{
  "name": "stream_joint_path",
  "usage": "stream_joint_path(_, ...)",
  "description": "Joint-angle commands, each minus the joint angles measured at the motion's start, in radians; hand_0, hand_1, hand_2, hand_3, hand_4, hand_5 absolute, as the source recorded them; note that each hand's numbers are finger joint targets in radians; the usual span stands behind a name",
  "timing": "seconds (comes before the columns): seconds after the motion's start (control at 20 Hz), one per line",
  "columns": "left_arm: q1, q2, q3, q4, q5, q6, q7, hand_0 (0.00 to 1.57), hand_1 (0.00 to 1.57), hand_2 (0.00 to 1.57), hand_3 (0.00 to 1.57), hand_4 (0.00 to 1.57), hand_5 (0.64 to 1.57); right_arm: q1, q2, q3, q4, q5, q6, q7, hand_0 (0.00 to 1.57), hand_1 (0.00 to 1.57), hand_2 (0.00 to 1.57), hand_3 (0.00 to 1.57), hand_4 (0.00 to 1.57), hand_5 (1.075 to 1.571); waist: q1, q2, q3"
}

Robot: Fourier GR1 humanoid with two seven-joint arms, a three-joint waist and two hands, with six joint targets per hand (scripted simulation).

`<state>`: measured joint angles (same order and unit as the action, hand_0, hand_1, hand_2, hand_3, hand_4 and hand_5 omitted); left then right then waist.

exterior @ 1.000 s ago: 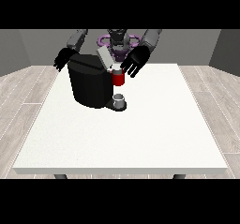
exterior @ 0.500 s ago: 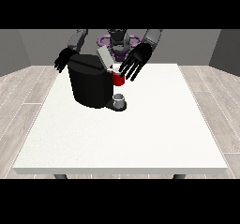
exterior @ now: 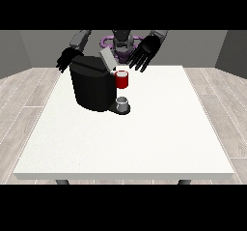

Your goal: Insert the coffee pod into the coffee machine and close the lid

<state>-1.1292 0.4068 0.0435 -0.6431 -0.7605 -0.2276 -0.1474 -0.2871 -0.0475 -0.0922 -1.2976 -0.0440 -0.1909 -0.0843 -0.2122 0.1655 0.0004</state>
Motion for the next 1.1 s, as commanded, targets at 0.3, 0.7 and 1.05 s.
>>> stream_joint_path(0.3, 0.133, -0.102, 0.178, -0.028, 0.206, 0.014, -0.013, 0.0, 0.0, 0.0, 0.0, 0.0, 1.571, 0.117, -0.009, -0.035, 0.032, -0.03, 0.023, -0.042, 0.0, 0.0, 0.0, 0.0, 0.43, 1.571, 0.088, -0.135, -0.0012)
stream_joint_path(0.7, 0.389, -0.28, 0.279, -0.054, 0.398, -0.008, -0.1, 0.0, 0.0, 0.0, 0.0, 0.0, 1.571, 0.243, -0.001, -0.051, 0.031, -0.03, 0.008, -0.065, 0.0, 0.0, 0.0, 0.0, 0.49, 1.571, 0.21, -0.341, -0.0008)
stream_joint_path(1.05, 0.532, -0.271, 0.341, -0.054, 0.467, 0.005, -0.151, 0.0, 0.0, 0.0, 0.0, 0.09, 1.571, 0.18, -0.096, 0.01, -0.138, -0.064, 0.161, 0.061, 0.0, 0.0, 0.0, 0.0, 0.37, 1.571, 0.18, -0.367, -0.0014)
